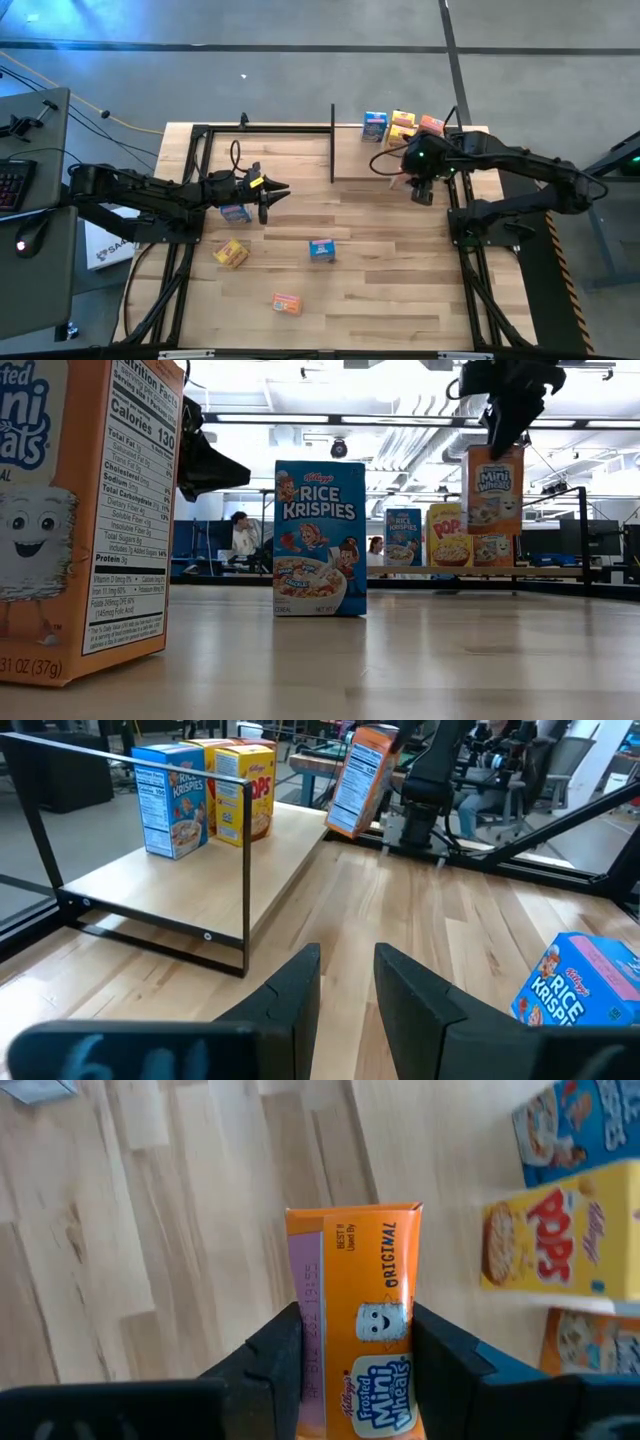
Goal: Stack cereal on shelf
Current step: Put the top orange cereal box on the shelf aligned with the other yellow cereal box
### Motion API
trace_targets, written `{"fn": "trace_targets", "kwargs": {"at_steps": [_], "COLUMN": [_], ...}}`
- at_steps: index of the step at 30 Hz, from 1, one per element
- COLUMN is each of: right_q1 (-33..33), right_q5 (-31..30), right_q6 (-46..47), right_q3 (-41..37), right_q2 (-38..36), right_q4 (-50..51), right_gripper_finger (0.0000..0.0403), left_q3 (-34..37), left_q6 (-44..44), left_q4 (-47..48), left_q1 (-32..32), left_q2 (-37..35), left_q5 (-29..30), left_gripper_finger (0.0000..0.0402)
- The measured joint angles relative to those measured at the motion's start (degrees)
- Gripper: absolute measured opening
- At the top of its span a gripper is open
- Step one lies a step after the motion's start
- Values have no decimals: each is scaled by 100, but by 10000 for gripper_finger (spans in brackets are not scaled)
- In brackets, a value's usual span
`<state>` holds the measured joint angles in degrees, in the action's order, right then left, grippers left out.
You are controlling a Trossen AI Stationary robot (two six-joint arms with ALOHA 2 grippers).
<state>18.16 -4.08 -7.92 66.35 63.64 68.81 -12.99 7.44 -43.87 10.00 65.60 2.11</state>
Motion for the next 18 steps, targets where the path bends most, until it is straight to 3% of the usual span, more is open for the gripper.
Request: {"fn": "trace_targets", "kwargs": {"at_steps": [18], "right_q1": [301], "right_q5": [-175], "right_q6": [-423], "right_q3": [-2], "right_q2": [-147], "right_q4": [221], "right_gripper_finger": [128], "left_q3": [-2], "left_q6": [-103], "left_q4": [11], "left_q1": [-79], "left_q2": [0], "left_q5": [-40], "left_gripper_finger": [87]}}
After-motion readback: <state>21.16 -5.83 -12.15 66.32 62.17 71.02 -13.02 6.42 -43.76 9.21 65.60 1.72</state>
